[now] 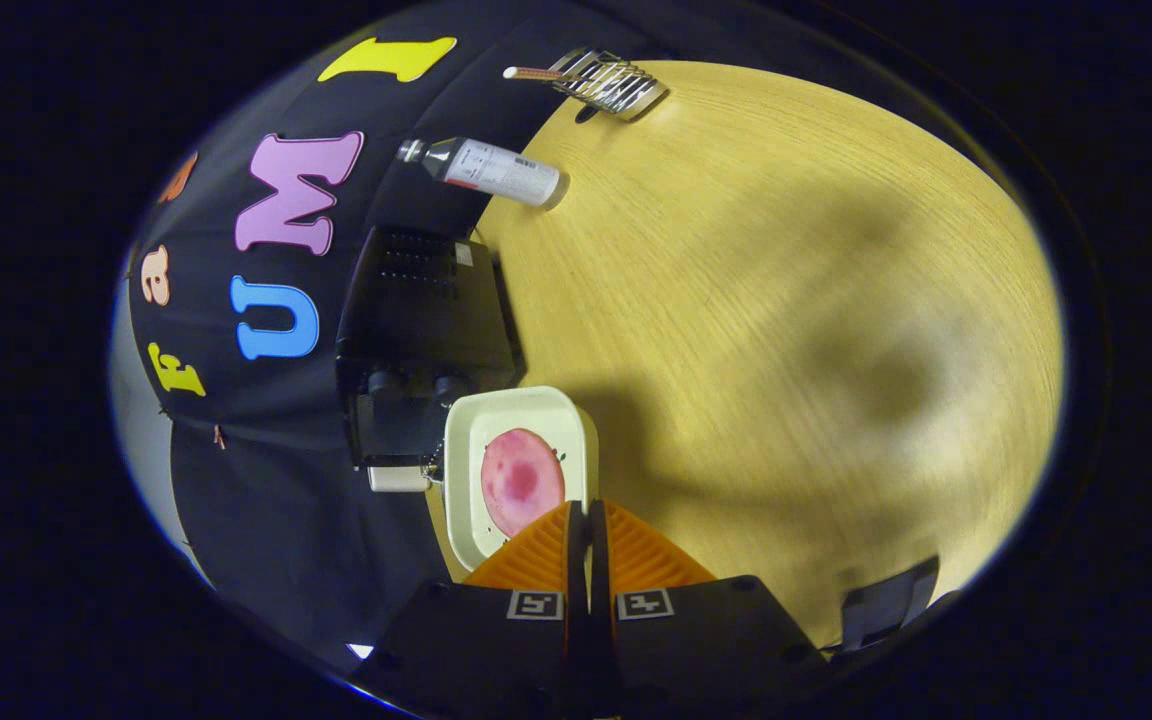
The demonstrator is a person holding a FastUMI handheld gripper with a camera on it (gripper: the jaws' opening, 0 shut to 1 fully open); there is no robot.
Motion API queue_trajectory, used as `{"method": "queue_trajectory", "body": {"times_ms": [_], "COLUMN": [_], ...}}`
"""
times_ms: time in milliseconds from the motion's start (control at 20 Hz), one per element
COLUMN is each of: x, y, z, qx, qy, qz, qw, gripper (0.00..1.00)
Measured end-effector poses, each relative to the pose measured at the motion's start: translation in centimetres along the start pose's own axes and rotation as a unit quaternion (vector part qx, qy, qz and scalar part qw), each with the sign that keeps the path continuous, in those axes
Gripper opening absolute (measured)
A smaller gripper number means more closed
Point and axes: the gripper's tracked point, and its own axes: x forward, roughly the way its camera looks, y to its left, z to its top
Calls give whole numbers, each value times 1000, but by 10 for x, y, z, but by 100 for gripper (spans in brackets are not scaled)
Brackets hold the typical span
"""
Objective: Open the toaster oven, put the food inside, and close the toaster oven door.
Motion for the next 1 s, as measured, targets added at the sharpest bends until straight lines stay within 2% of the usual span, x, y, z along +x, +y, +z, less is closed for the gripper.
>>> {"method": "queue_trajectory", "body": {"times_ms": [150,450,1000], "x": [8,58,146], "y": [23,80,163], "z": [-28,-74,-61], "qx": [8,51,147], "qy": [-4,-38,-155], "qz": [-7,-21,-41], "qw": [1000,998,976], "gripper": [5,5,5]}}
